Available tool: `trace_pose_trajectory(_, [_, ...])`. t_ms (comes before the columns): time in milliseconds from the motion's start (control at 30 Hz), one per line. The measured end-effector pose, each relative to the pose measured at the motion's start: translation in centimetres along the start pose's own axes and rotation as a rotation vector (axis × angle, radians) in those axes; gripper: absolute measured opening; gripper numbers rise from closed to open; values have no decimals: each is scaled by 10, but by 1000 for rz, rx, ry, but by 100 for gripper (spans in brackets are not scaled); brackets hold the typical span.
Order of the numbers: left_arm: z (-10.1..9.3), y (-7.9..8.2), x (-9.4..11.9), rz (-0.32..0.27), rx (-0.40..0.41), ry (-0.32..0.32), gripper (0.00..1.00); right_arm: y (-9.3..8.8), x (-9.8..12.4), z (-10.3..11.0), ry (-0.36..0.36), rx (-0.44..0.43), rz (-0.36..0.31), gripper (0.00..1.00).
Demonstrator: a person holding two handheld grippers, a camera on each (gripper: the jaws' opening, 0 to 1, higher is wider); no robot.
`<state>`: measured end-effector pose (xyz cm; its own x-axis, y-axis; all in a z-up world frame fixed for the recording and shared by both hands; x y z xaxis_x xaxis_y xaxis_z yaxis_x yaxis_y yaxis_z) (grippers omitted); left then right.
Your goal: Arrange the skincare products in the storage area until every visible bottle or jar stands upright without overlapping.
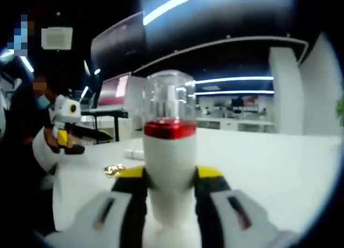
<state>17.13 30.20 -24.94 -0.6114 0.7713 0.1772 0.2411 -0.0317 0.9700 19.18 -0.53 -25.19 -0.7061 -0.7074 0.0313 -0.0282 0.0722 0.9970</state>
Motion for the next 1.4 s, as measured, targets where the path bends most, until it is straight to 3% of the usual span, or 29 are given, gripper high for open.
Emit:
trace_pose_trajectory(200, [4, 1, 1, -22, 13, 17, 99, 0, 0, -6, -8, 41, 29, 32])
trace_pose_trajectory(467, [7, 4, 5, -42, -17, 52, 99, -3, 4, -27, -40, 17, 21, 32])
trace_pose_trajectory(1133, [6, 4, 3, -42, -10, 48, 98, -14, 23, -70, -92, -48, -9, 32])
trace_pose_trajectory(1400, [5, 2, -1, -36, 4, 36, 97, -17, 31, -80, -42, -42, -8, 32])
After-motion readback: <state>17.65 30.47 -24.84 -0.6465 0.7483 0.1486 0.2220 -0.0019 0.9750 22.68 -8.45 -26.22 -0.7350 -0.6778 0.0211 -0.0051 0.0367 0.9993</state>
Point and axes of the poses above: the point that each gripper's makers call its tool centre point, and the gripper's own axes: x roughly backward along the fingers, z roughly to its left, y roughly out of its top, the point moved 9 cm from there along x, roughly backward along the fingers, and after that the axes turned 5 degrees about y, right-handed, at the moved point
